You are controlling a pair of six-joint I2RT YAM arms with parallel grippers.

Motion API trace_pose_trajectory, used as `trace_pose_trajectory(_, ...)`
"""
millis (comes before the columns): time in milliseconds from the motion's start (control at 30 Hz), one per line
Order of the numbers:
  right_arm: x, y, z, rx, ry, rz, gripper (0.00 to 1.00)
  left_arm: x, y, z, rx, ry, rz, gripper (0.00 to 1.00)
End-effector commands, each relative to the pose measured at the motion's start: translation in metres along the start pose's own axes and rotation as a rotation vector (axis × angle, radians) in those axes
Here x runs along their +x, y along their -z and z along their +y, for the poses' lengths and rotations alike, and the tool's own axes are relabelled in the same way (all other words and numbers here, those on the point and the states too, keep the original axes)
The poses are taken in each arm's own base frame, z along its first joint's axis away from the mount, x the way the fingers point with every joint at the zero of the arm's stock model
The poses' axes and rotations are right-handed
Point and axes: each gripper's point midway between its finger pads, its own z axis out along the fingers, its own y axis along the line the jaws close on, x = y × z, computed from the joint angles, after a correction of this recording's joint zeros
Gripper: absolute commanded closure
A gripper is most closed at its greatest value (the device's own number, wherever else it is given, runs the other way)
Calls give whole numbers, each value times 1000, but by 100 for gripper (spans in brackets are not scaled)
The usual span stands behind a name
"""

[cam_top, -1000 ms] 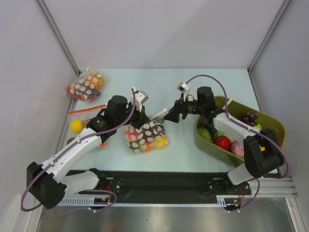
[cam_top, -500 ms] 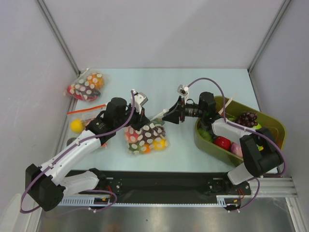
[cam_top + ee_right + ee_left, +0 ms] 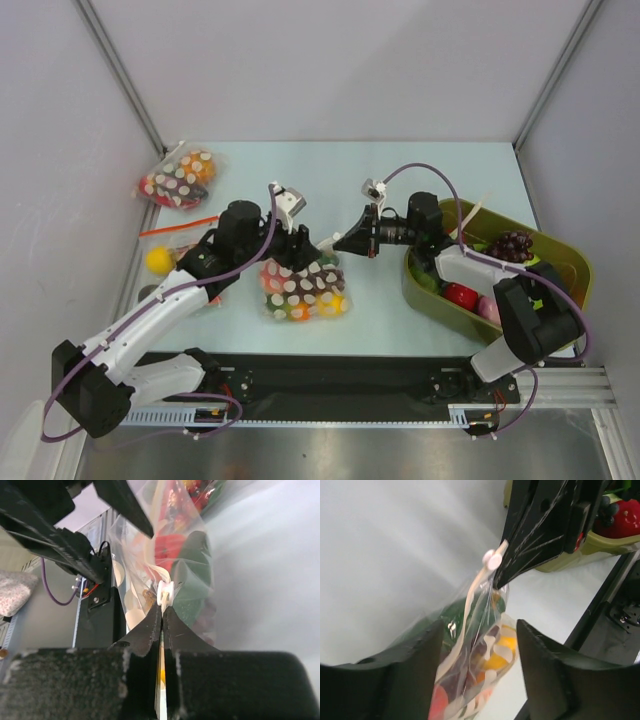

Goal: Open the zip-top bag and remove the fake food

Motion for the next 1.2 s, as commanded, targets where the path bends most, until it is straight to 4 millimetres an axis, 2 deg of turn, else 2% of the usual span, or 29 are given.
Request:
trace_pose_trajectory(0, -15, -1, 25, -44, 126, -6, 100, -56, 8, -21, 78, -30, -163, 31)
trace_pose_trajectory(67, -12, -1, 31, -50, 127, 8, 100, -70, 7, -29, 120, -39, -193, 27)
trace_pose_trajectory(167, -13, 0, 38, -55, 141, 12, 100, -74, -3, -30, 145, -32, -185, 26)
trace_pose_trajectory(233, -12, 2, 41, -58, 145, 17, 100, -68, -13, -27, 143, -33, -157, 26)
trace_pose_trajectory(333, -10, 4, 44, -63, 149, 22, 100, -61, -19, -31, 184, -35, -132, 27)
trace_pose_trajectory(600, -11, 7, 46, -58, 165, 22, 100, -49, -18, -54, 337, -33, -106, 29)
trace_pose_trajectory(933, -15, 9, 49, -67, 162, 6, 100, -32, -18, -58, 373, -28, -68, 31)
trace_pose_trajectory(1167, -15, 10, 51, -75, 158, 9, 100, -33, -20, -62, 399, -23, -75, 44)
